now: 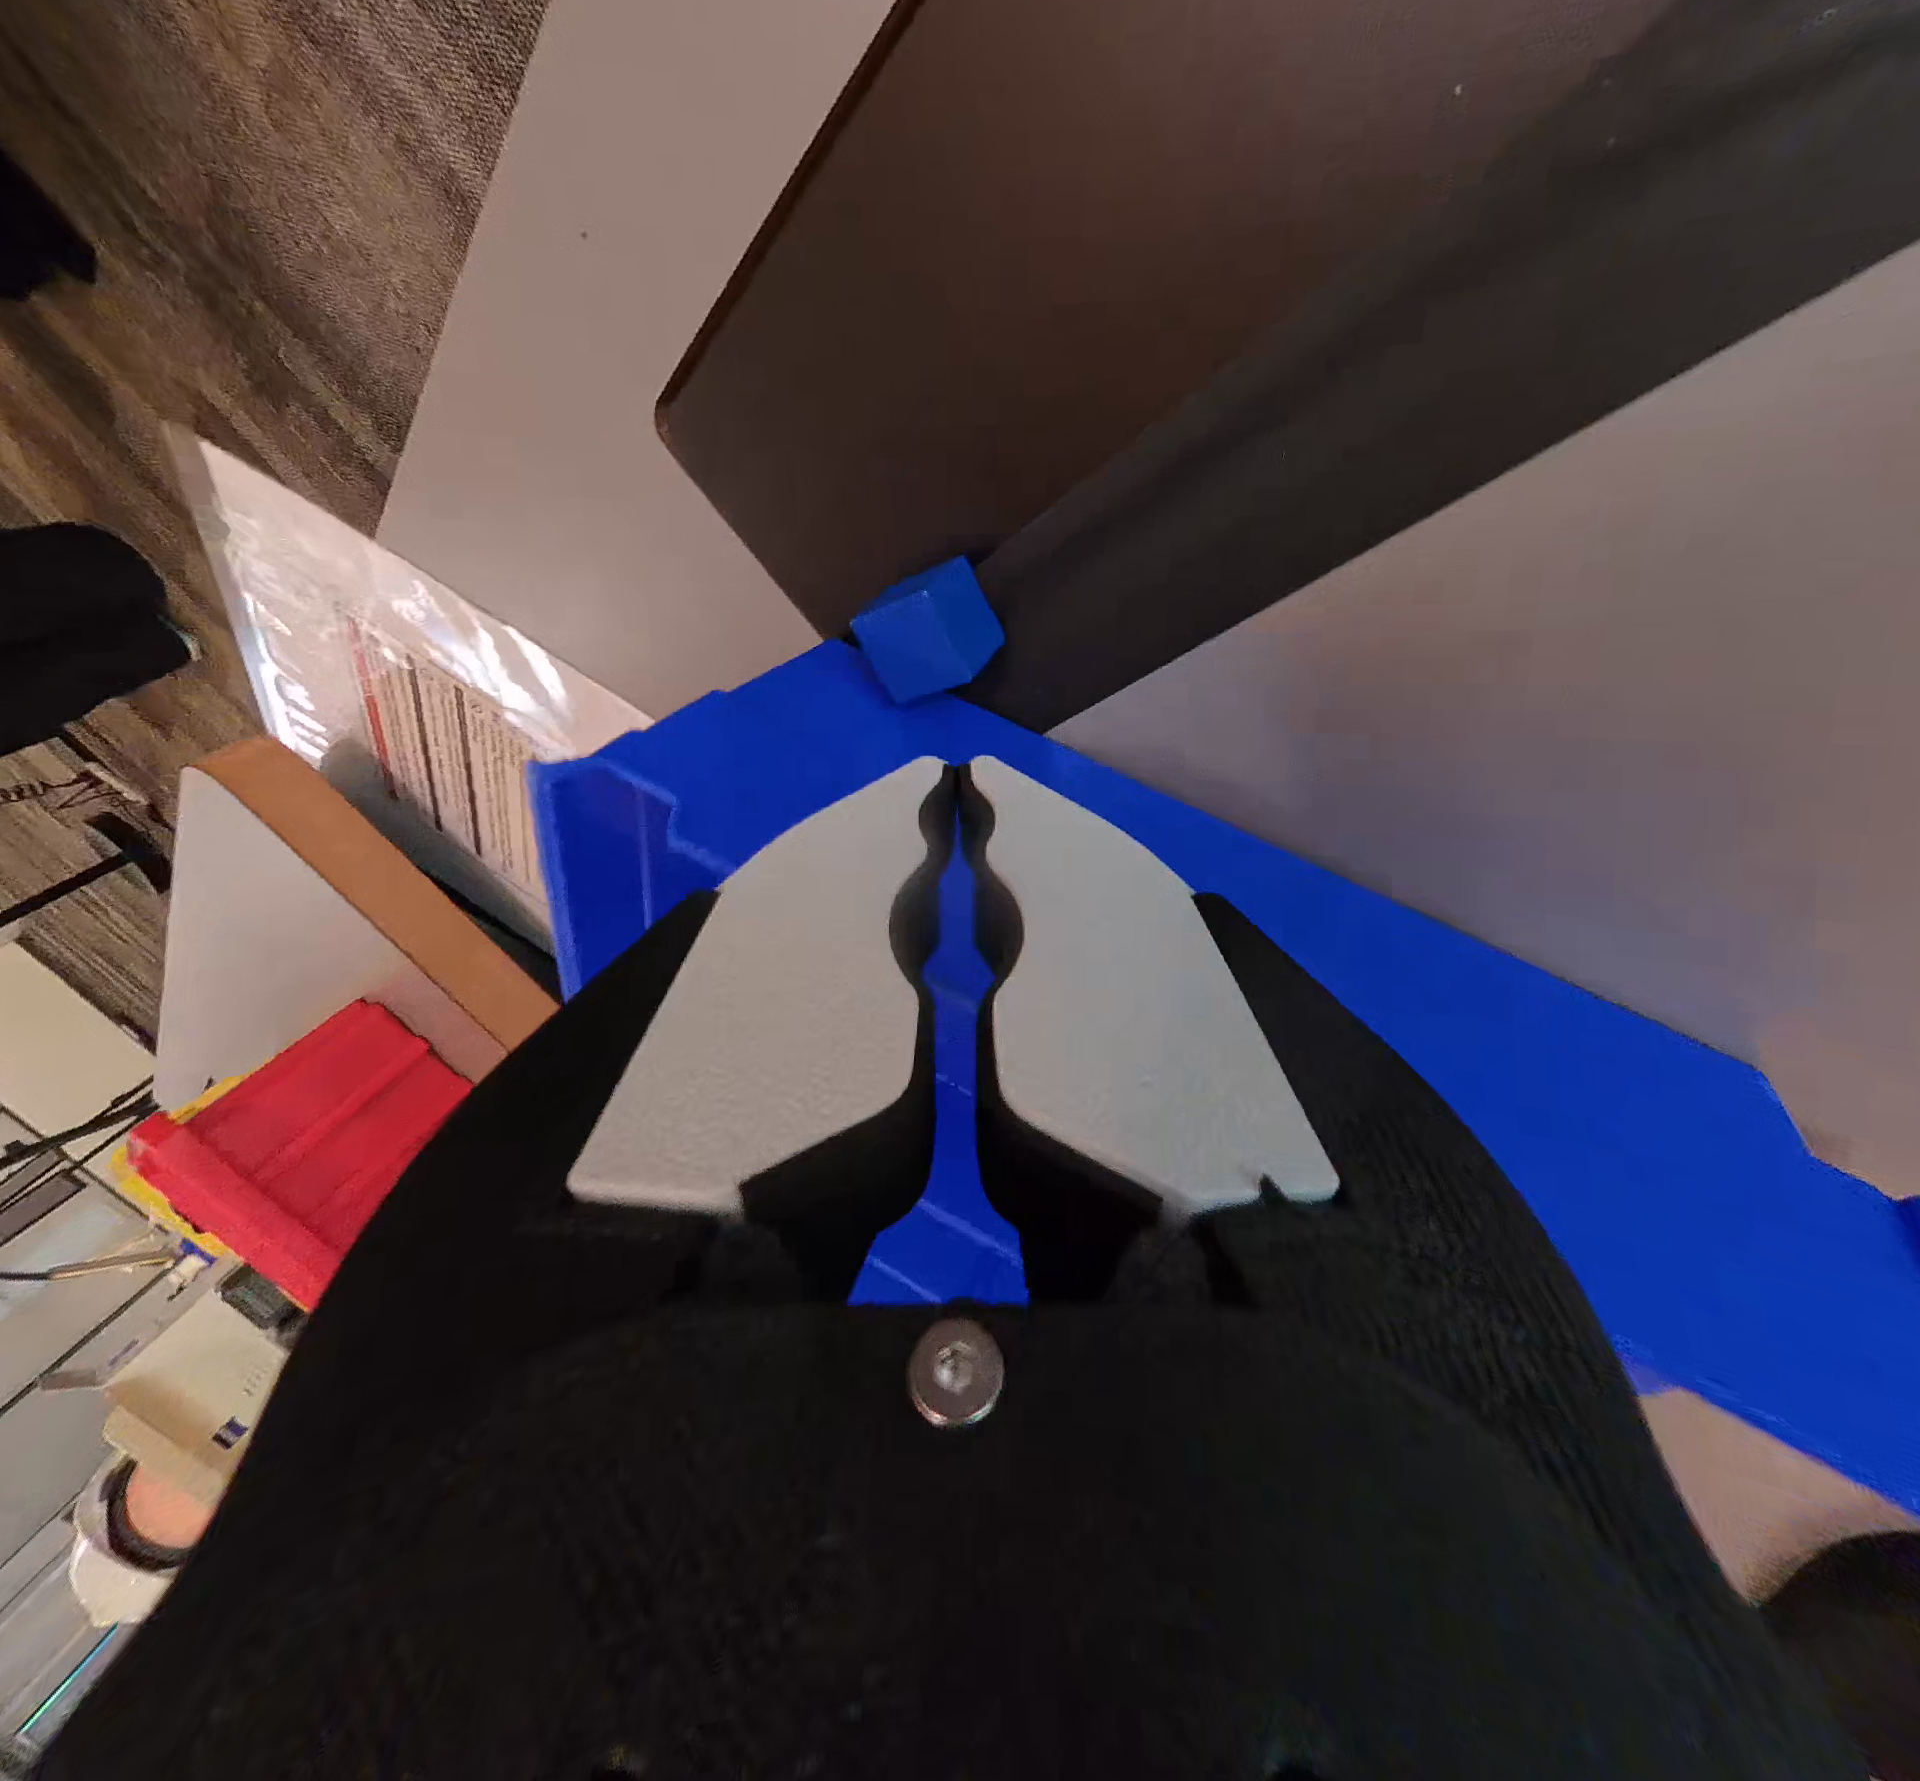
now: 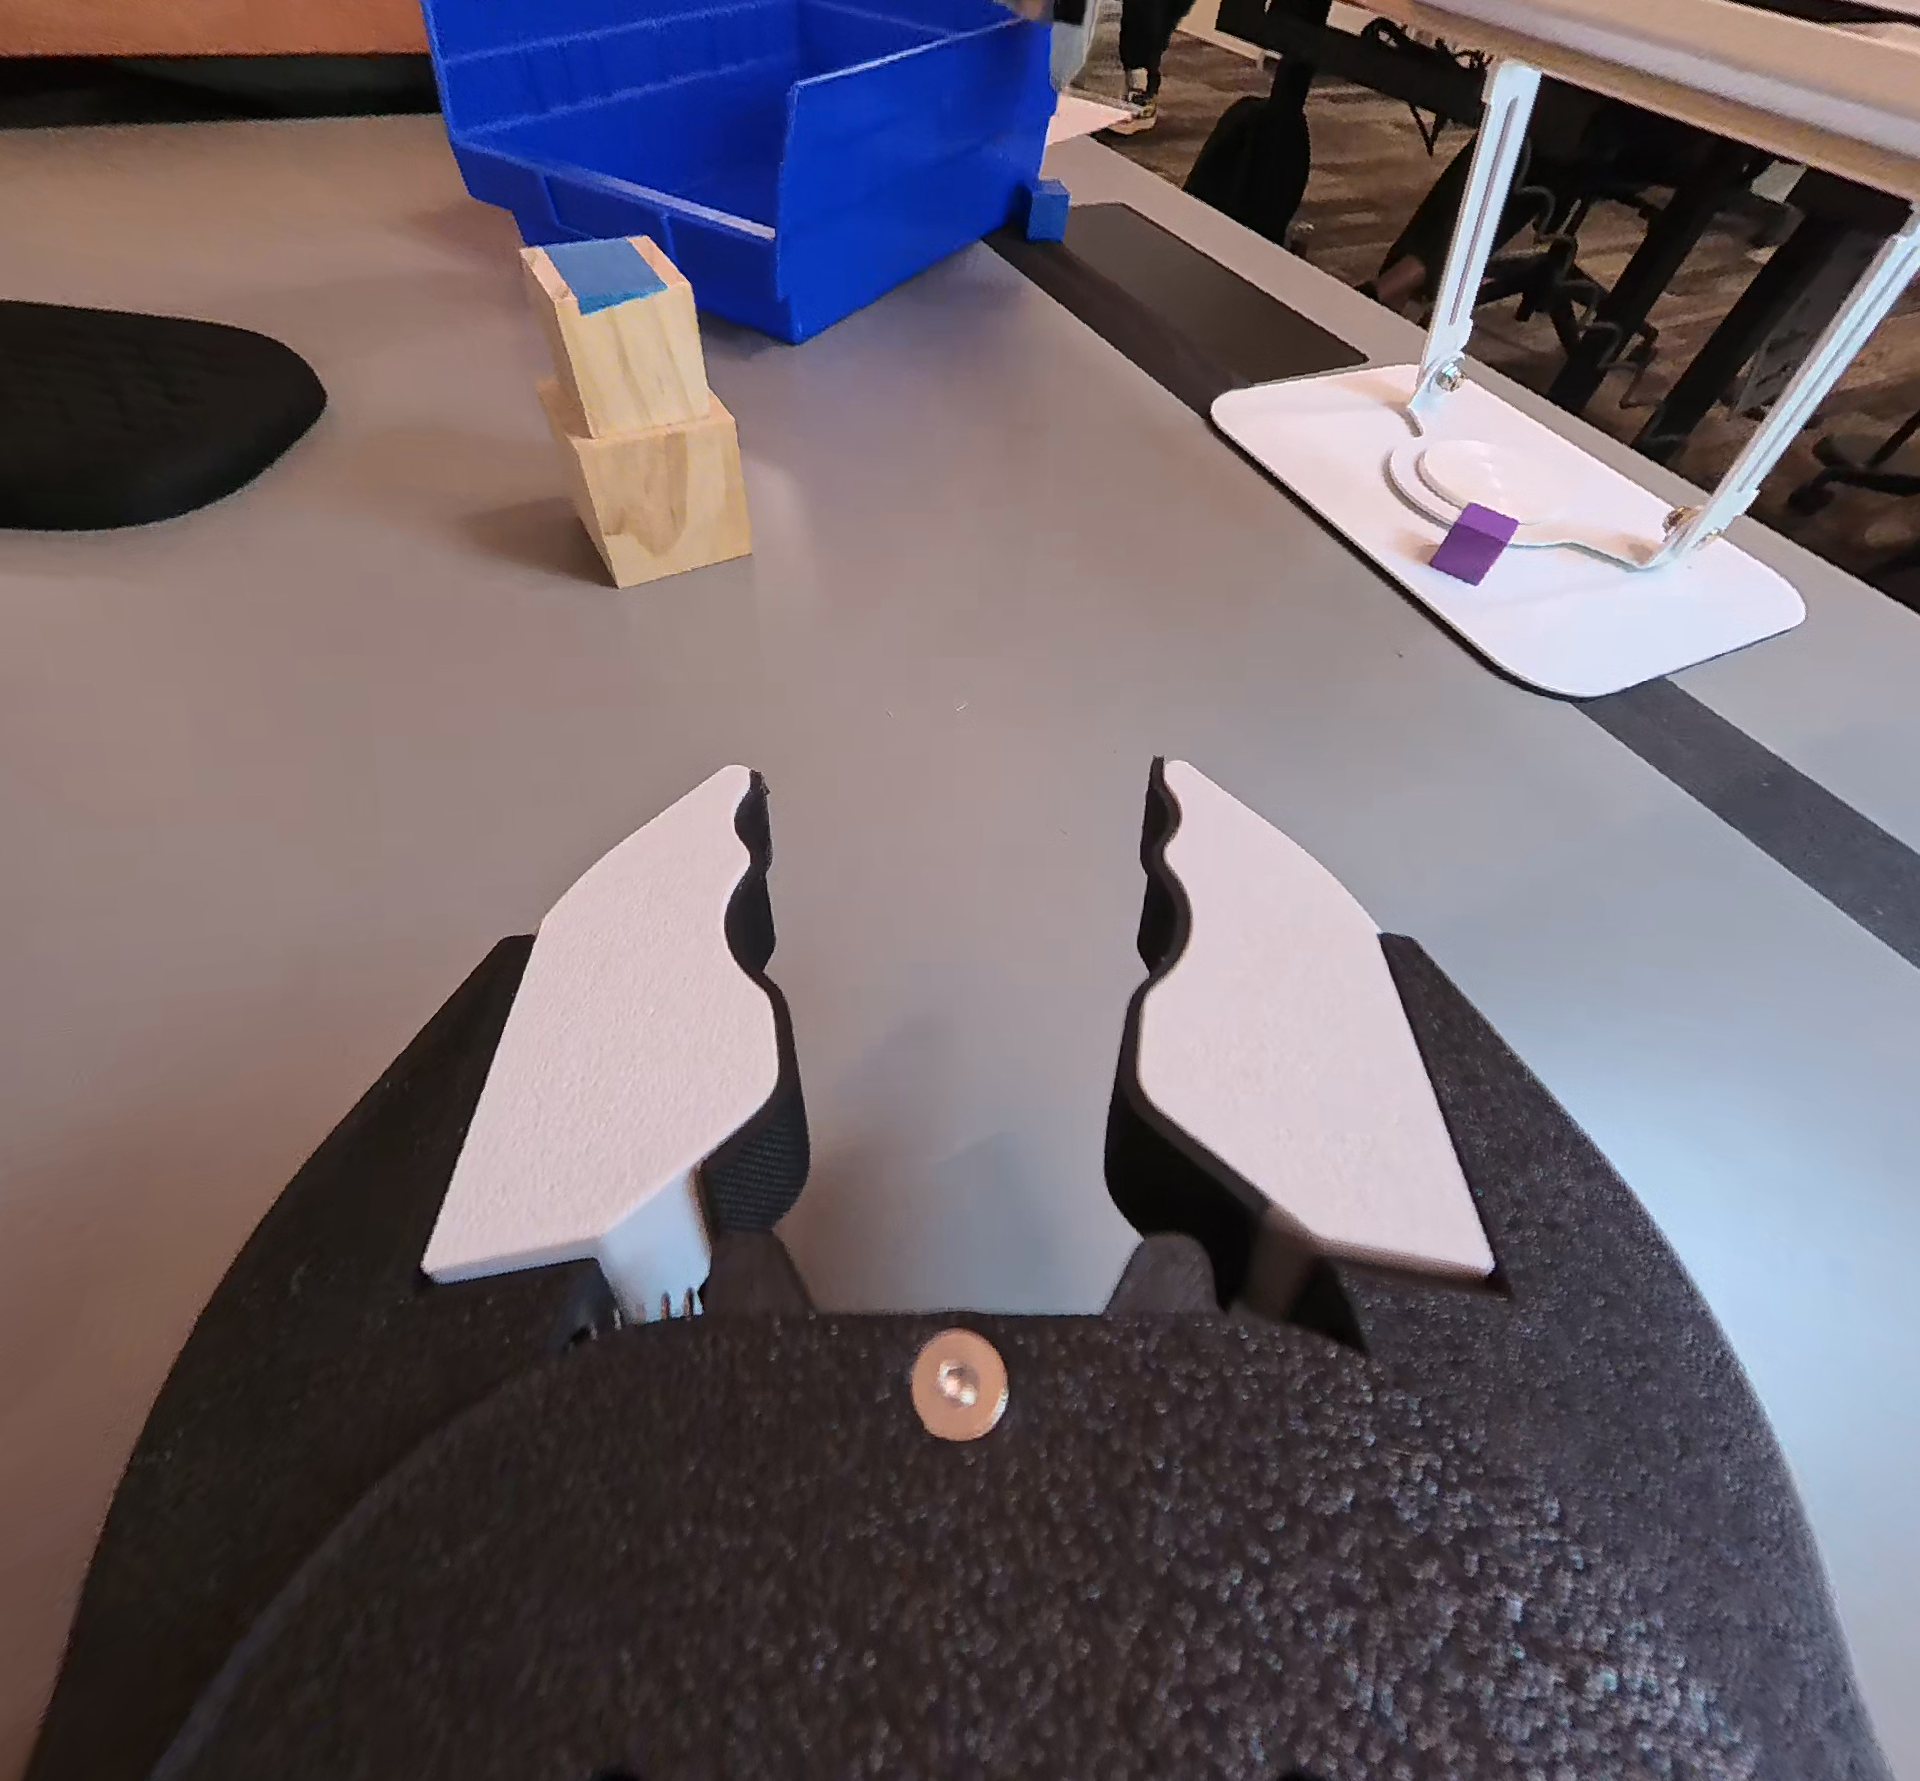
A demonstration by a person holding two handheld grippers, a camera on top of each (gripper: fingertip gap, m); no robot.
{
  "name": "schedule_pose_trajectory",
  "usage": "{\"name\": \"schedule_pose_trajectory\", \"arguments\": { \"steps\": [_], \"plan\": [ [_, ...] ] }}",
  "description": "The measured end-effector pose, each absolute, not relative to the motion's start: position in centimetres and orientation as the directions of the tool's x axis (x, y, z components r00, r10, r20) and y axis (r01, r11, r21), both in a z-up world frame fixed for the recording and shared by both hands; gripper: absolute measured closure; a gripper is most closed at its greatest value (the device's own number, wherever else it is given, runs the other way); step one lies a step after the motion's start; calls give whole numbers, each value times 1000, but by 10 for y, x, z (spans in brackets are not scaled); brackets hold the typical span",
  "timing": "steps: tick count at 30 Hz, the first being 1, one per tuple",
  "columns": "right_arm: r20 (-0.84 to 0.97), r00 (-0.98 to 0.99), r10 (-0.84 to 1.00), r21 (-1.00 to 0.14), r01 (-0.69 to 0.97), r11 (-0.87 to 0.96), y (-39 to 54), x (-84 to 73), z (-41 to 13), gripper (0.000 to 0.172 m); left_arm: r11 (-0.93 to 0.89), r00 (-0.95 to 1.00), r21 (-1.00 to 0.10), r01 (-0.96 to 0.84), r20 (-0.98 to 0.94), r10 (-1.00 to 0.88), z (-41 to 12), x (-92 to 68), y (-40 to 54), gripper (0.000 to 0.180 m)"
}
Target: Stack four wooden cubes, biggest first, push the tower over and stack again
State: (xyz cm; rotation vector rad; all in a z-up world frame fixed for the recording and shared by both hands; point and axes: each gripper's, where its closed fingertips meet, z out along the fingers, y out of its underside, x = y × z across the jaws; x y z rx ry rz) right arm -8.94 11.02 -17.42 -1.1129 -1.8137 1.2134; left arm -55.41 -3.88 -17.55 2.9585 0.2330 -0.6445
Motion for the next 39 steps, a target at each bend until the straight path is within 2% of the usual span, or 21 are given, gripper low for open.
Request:
{"name": "schedule_pose_trajectory", "arguments": {
  "steps": [8, 10, 13, 15, 19, 22, 27, 34, 39],
  "plan": [
    [74, -395, 916, -939, 280, 197, 112, -89, -174, 103, -992, 877, 27, 123, -470, 97, -162, -553, -42, 180],
    [72, -395, 916, -938, 286, 197, 112, -90, -176, 103, -992, 892, 28, 121, -441, 96, -168, -549, -36, 163],
    [68, -394, 917, -934, 298, 197, 113, -90, -180, 103, -990, 911, 98, 103, -408, 55, -183, -547, -33, 138],
    [64, -392, 918, -932, 305, 195, 114, -90, -182, 103, -995, 925, 64, 70, -379, 41, -189, -550, -25, 138],
    [38, -389, 920, -937, 307, 168, 117, -90, -183, 103, -987, 934, 163, 3, -354, -56, -198, -562, -34, 126],
    [29, -393, 919, -937, 309, 162, 117, -90, -183, 103, -964, 903, 198, -176, -358, -239, -200, -565, -26, 133],
    [16, -410, 912, -936, 314, 157, 113, -91, -186, 103, -872, 837, 375, -313, -325, -440, -210, -572, -31, 134],
    [-1, -408, 913, -934, 327, 144, 114, -91, -189, 103, -802, 834, 504, -320, -253, -491, -234, -581, -41, 128],
    [-15, -402, 916, -932, 336, 133, 117, -91, -192, 103, -733, 804, 604, -312, -243, -543, -245, -593, -49, 134]
  ]
}}
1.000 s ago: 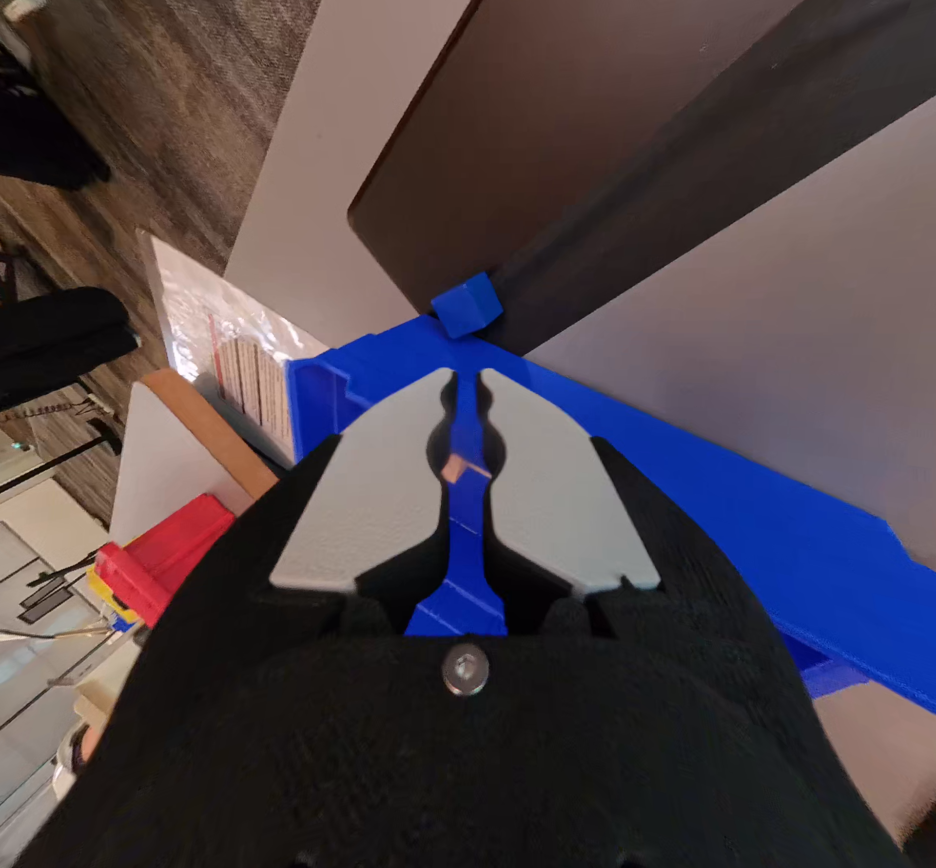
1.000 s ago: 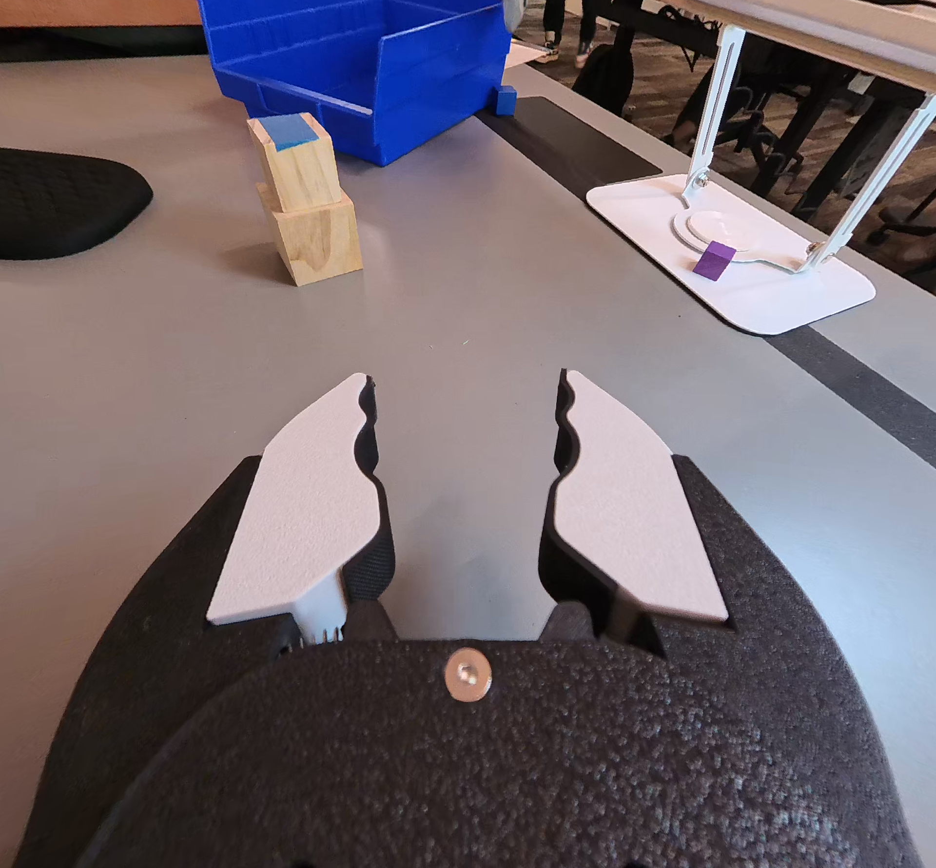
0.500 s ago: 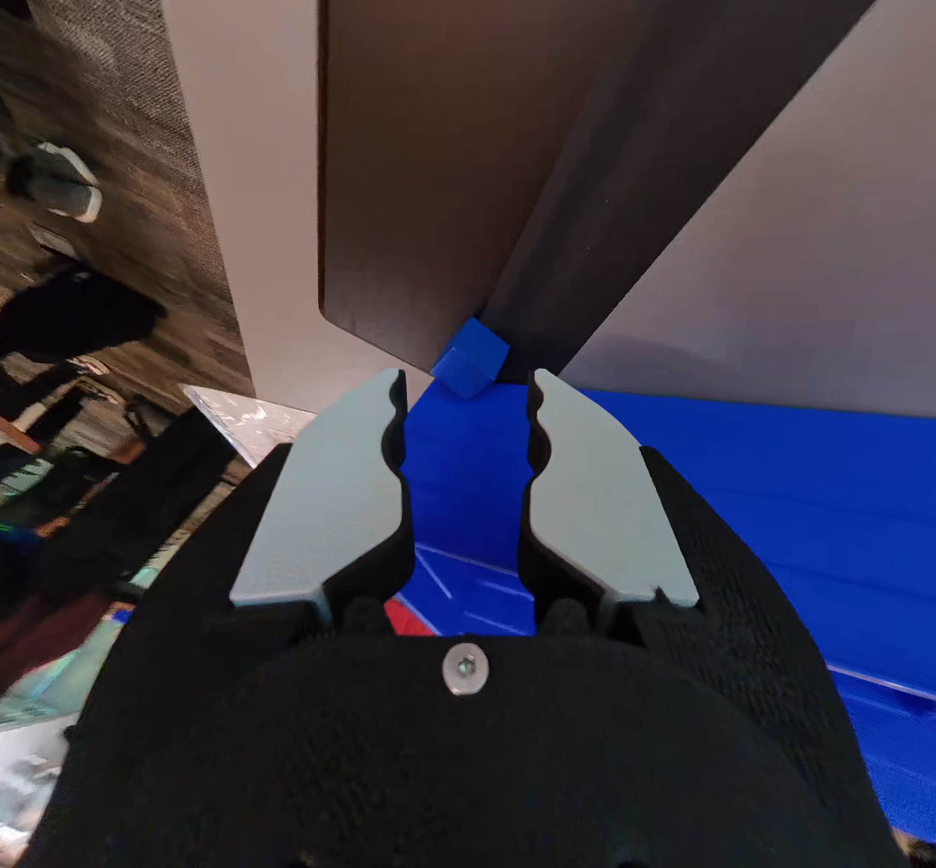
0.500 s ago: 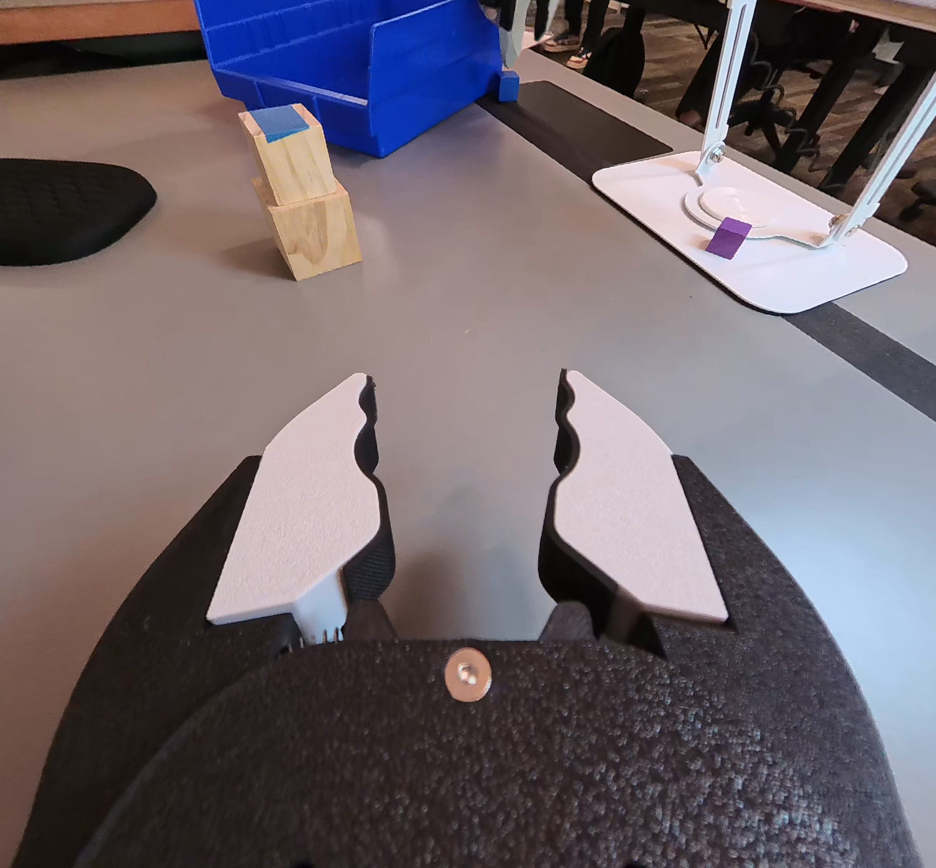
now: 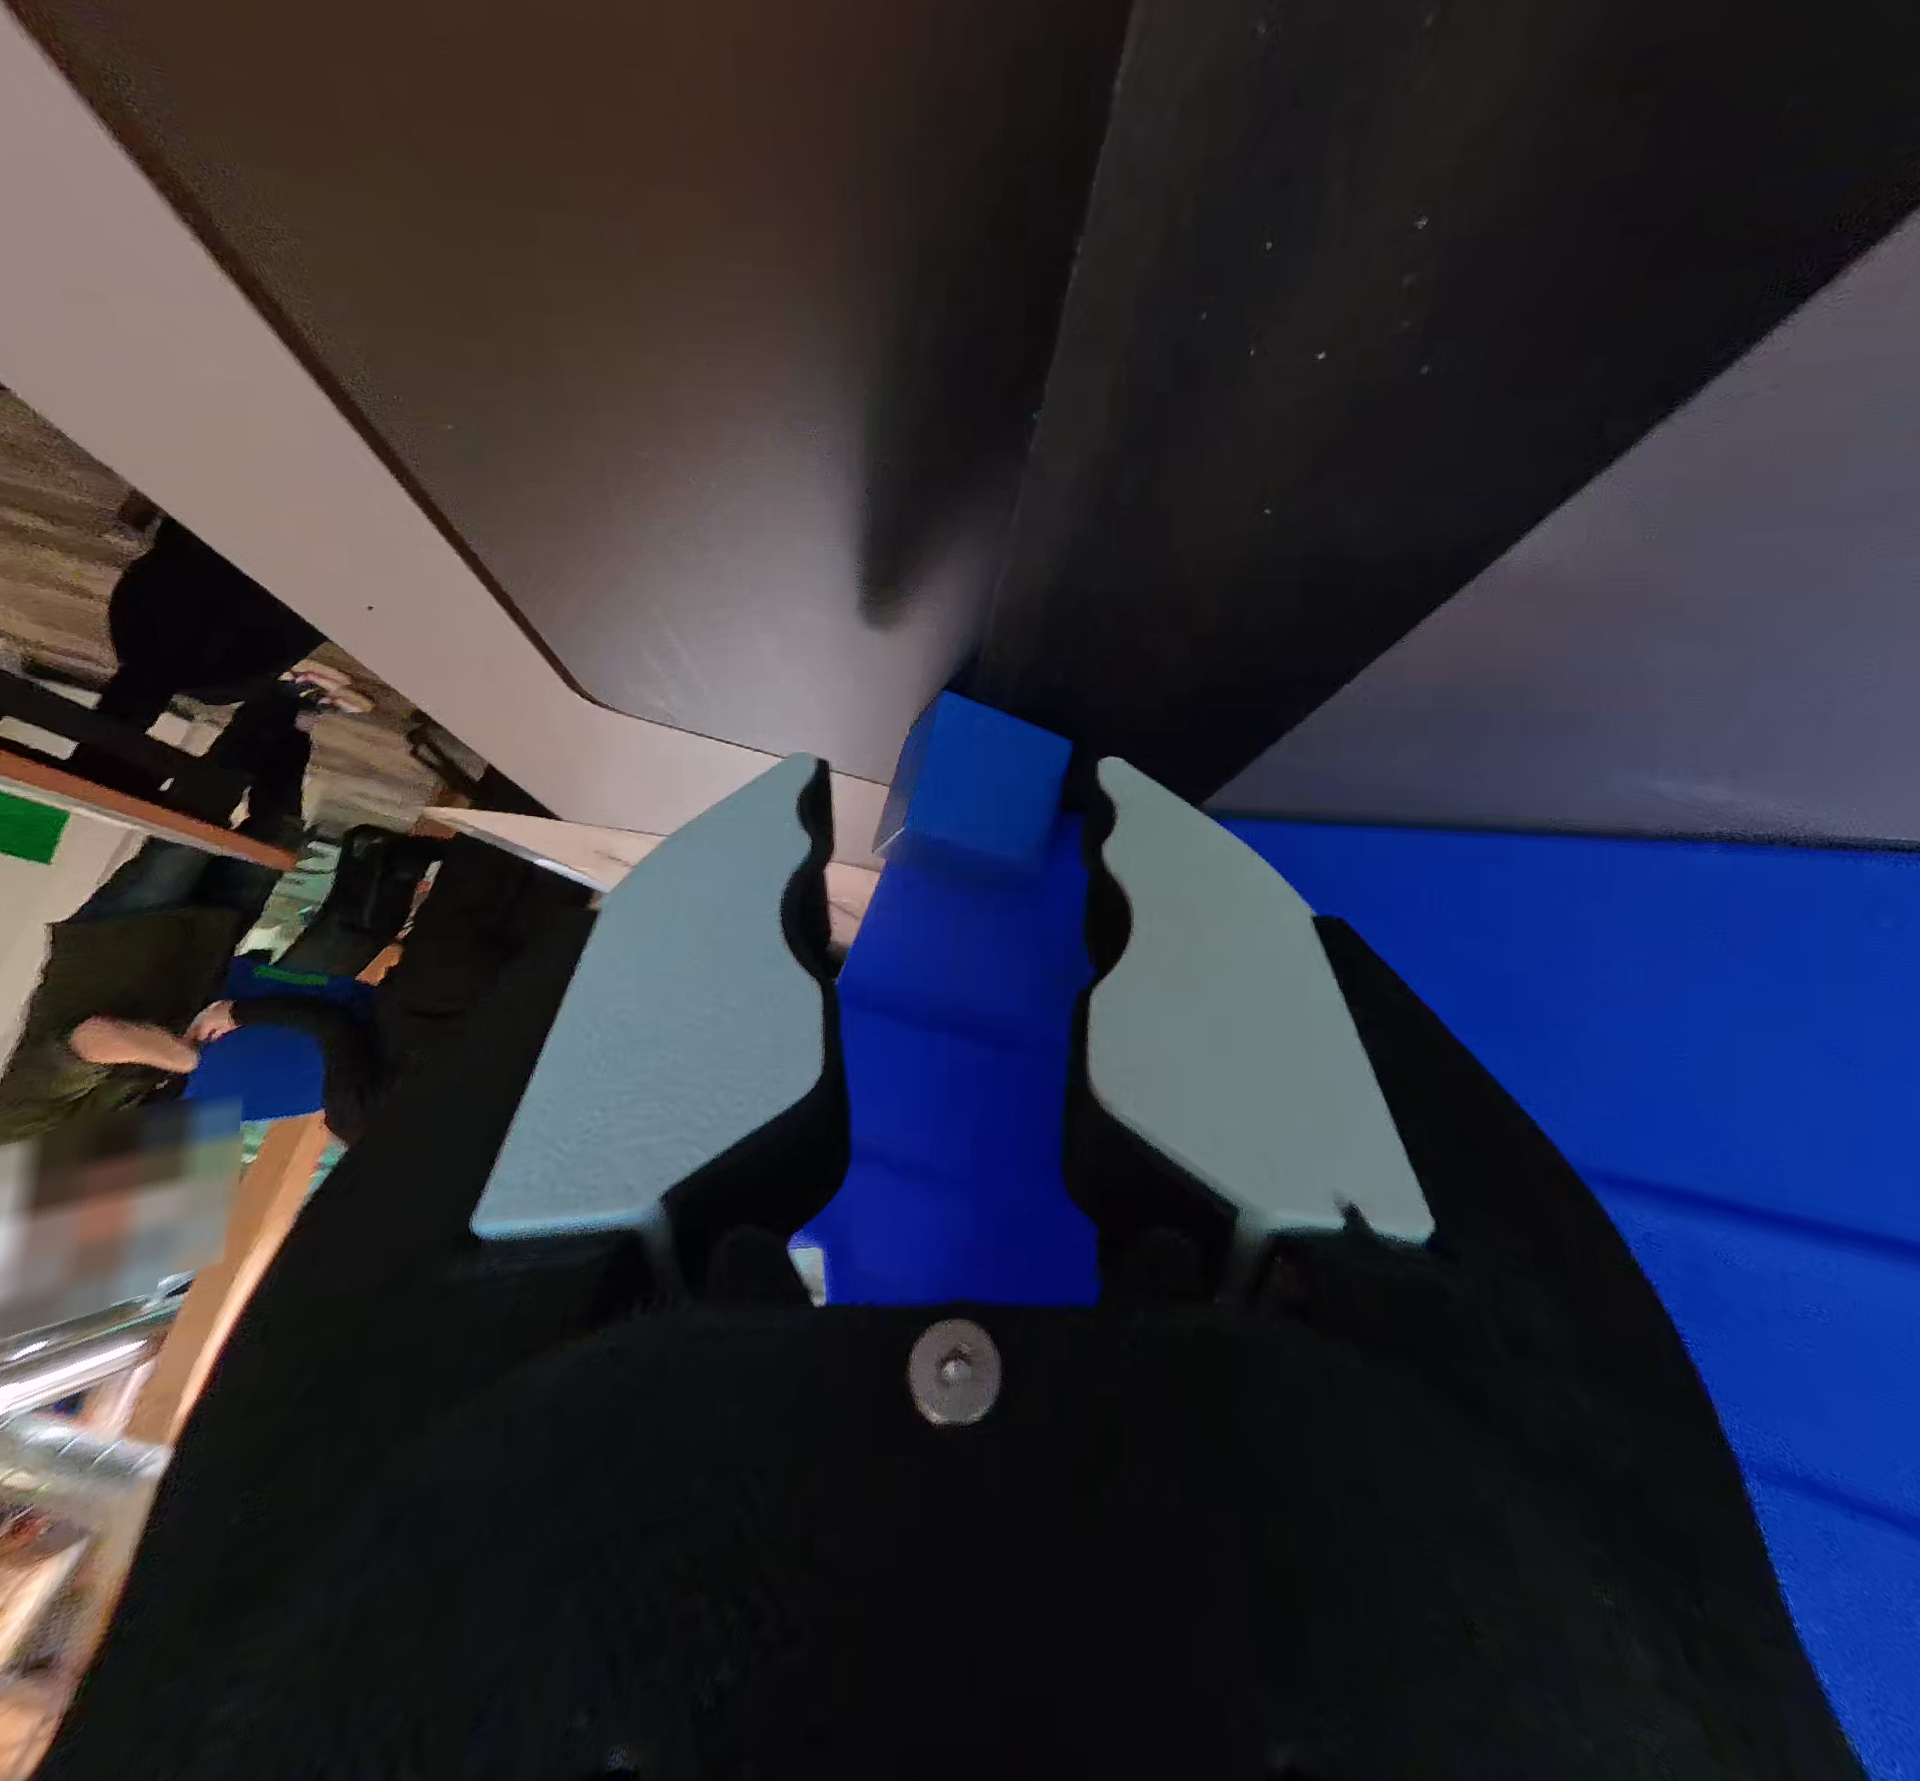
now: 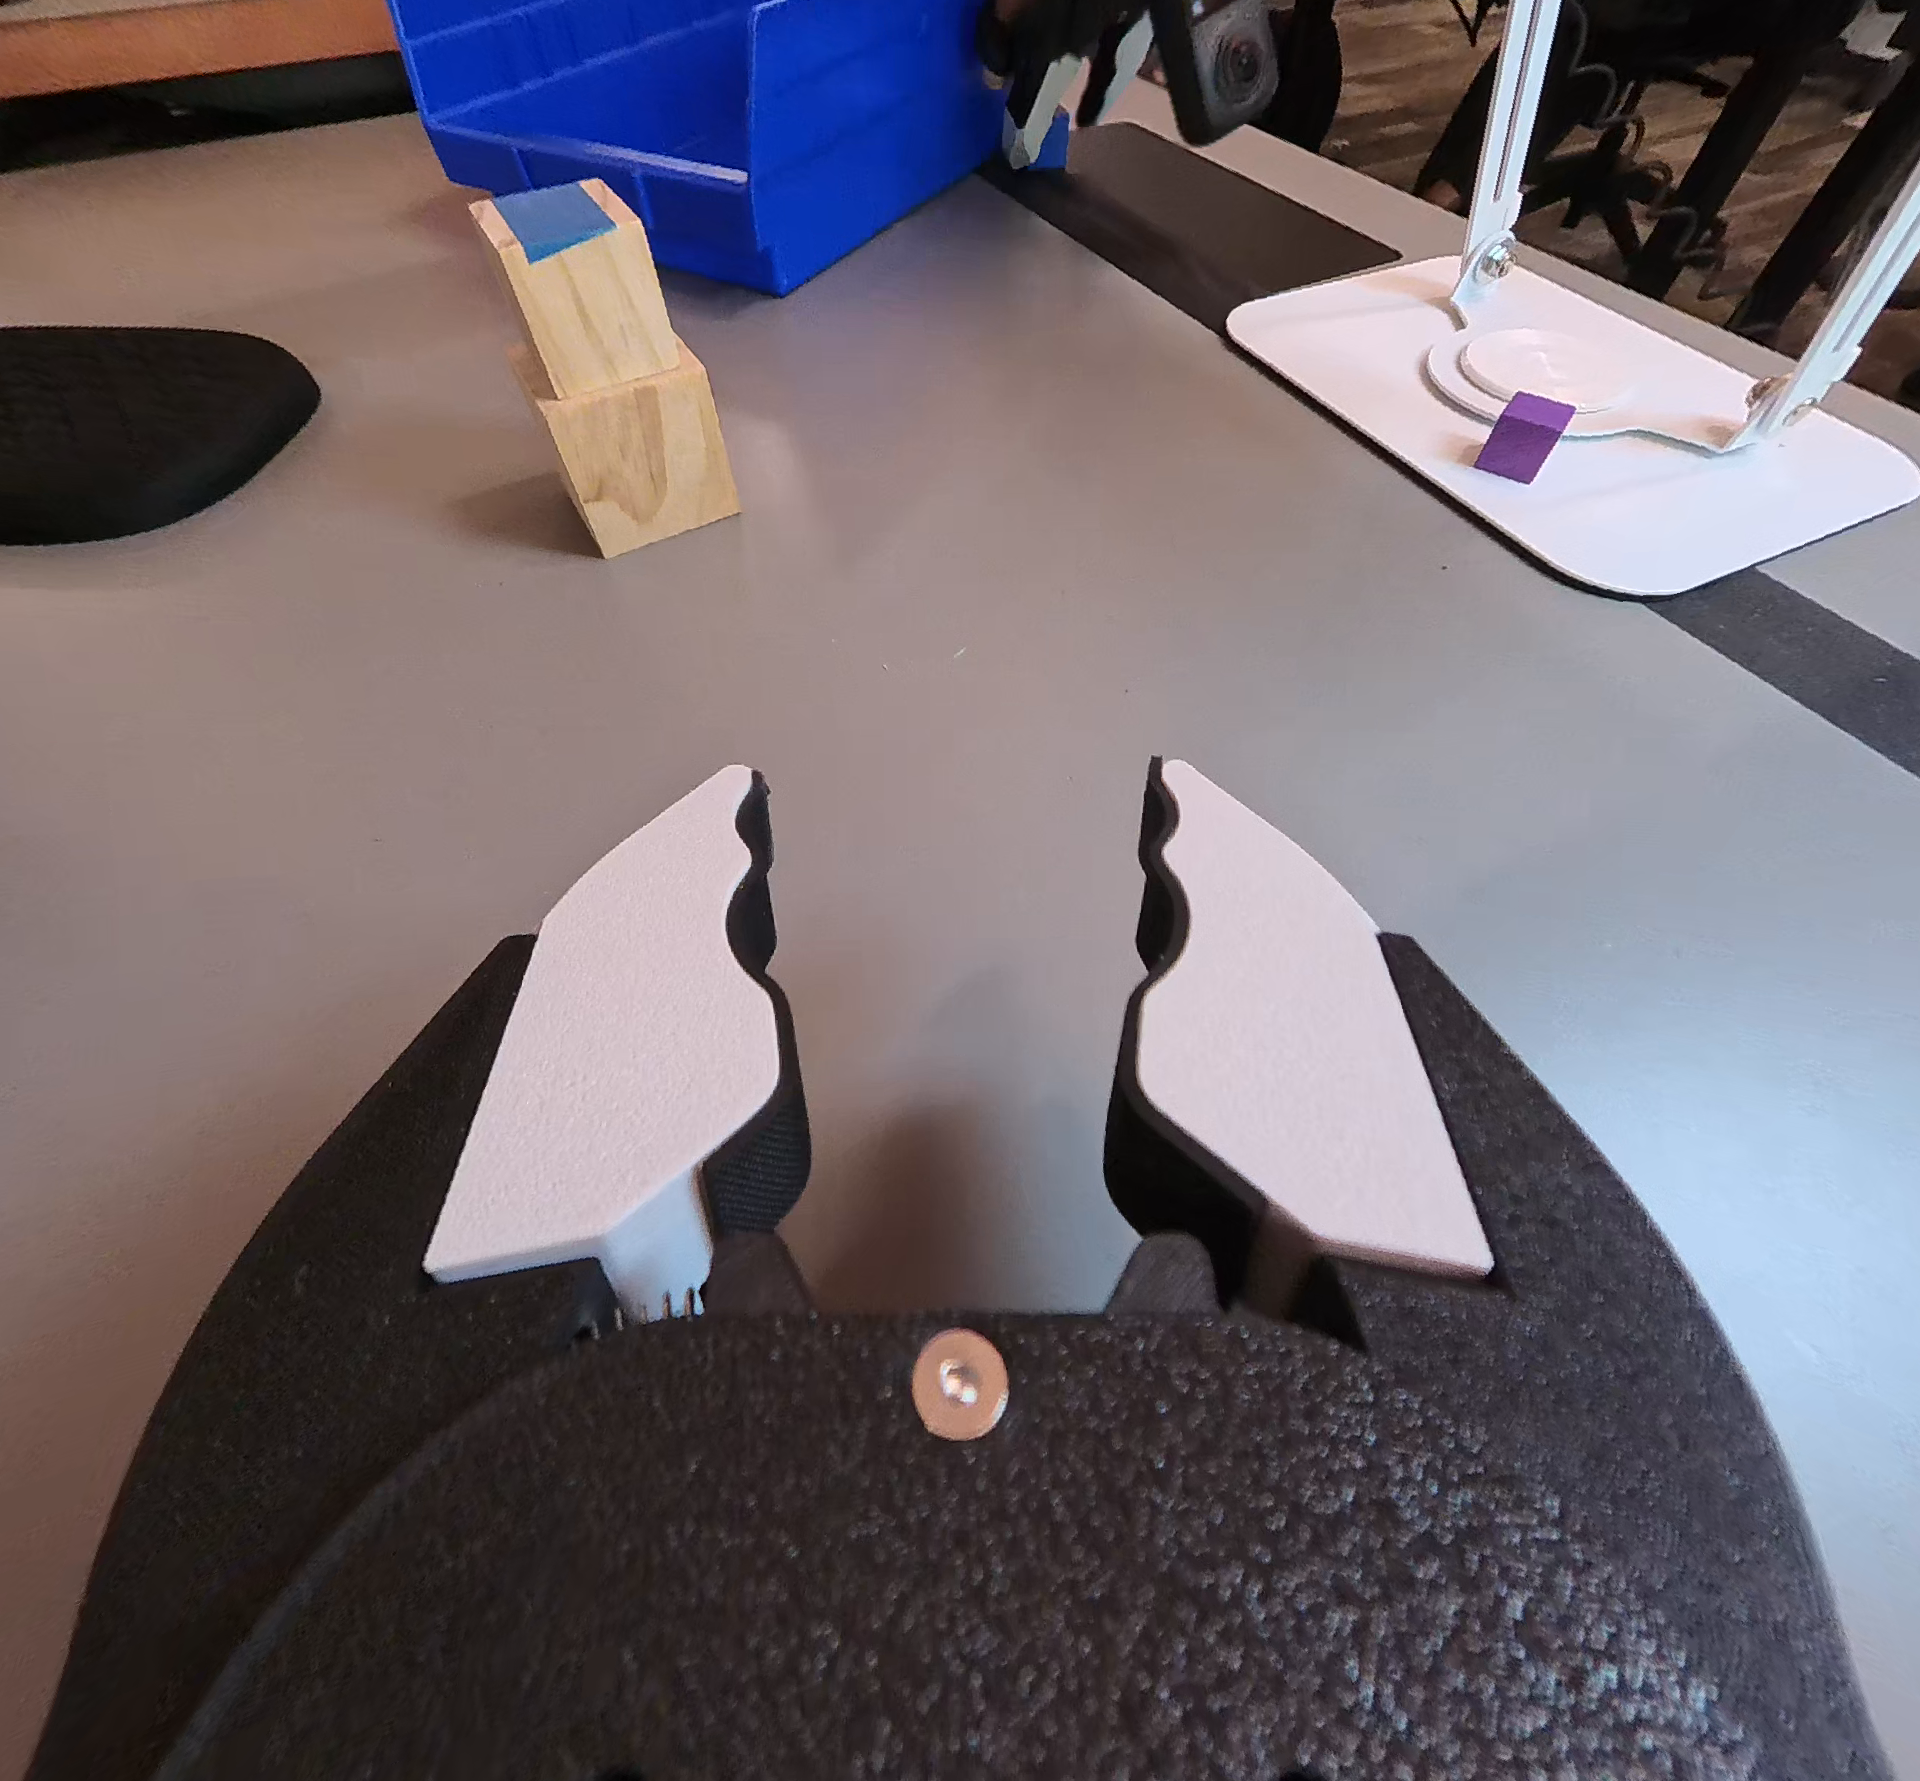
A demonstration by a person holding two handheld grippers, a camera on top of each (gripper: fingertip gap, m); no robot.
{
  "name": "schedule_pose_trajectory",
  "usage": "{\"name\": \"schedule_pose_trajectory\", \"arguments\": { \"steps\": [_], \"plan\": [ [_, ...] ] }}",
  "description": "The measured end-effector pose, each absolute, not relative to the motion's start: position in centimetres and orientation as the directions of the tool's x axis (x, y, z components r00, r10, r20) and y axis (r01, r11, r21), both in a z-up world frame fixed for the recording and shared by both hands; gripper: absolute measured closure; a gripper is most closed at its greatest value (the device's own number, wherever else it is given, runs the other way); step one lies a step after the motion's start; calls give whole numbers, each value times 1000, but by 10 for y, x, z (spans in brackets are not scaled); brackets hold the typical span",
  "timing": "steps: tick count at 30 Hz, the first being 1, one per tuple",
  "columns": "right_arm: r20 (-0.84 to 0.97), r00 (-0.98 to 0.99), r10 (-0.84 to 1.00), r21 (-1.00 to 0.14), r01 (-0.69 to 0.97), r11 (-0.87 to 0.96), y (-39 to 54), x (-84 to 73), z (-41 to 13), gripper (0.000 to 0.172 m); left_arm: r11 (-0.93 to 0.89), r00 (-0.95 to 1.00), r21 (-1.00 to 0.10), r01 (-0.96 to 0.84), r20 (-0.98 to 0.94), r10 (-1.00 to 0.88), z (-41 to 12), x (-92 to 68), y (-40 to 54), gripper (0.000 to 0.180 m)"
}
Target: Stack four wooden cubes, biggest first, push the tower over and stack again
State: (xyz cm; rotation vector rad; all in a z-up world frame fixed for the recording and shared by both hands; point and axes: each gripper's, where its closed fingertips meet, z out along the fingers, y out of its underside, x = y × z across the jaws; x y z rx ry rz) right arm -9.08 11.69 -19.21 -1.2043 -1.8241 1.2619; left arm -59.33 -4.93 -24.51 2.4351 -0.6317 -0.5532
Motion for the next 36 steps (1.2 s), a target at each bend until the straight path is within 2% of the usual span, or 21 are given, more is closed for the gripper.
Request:
{"name": "schedule_pose_trajectory", "arguments": {
  "steps": [2, 6, 13, 17, 23, 30, 36],
  "plan": [
    [-18, -399, 917, -932, 339, 129, 118, -91, -193, 103, -698, 774, 642, -318, -248, -582, -246, -600, -53, 150],
    [-22, -394, 919, -932, 340, 123, 120, -91, -193, 103, -715, 733, 613, -337, -305, -607, -239, -604, -50, 151],
    [-10, -417, 909, -934, 328, 140, 112, -91, -189, 103, -822, 651, 349, -450, -502, -570, -200, -581, -26, 151],
    [3, -414, 910, -933, 326, 152, 110, -90, -189, 103, -833, 593, 244, -496, -605, -530, -178, -561, -18, 151],
    [2, -393, 919, -937, 320, 139, 115, -90, -186, 104, -859, 625, -6, -512, -688, -367, -147, -527, -12, 151],
    [8, -391, 920, -940, 310, 141, 113, -90, -182, 104, -799, 767, -430, -420, -639, -59, -123, -488, -1, 151],
    [8, -392, 920, -944, 301, 136, 109, -90, -179, 104, -688, 831, -648, -328, -545, 116, -117, -463, 11, 151]
  ]
}}
